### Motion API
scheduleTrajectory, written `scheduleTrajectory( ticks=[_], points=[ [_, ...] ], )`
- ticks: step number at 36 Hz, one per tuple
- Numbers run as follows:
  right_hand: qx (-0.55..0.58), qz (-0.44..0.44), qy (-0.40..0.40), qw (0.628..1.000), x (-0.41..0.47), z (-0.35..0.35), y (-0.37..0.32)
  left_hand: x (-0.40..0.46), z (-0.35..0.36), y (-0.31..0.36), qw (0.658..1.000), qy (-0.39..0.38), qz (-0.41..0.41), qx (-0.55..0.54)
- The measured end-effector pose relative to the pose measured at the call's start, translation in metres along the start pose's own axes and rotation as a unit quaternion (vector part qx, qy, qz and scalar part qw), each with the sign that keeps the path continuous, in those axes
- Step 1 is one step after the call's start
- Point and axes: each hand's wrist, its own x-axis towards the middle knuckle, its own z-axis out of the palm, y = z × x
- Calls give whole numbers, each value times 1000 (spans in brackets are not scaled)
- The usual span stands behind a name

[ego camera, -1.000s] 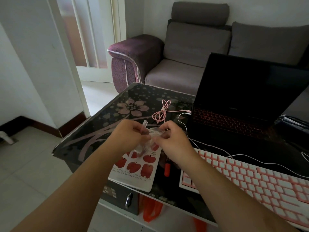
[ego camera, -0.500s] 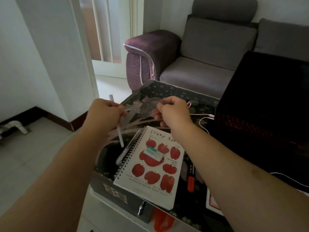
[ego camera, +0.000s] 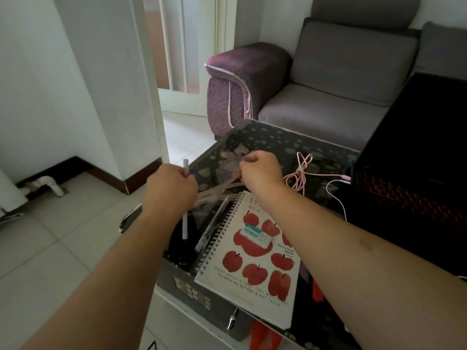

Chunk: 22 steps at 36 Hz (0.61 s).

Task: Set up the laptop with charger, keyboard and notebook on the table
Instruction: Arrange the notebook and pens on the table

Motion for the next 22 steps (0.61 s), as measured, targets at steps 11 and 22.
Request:
scheduleTrajectory(
  ticks=[11, 22],
  points=[
    [-164, -91, -27, 982, -14, -14, 0, -5, 8, 17, 959, -55, -87, -262],
    [-105, -161, -177, 965, -38, -29, -4, -14, 33, 30, 944, -69, -54, -318]
  ],
)
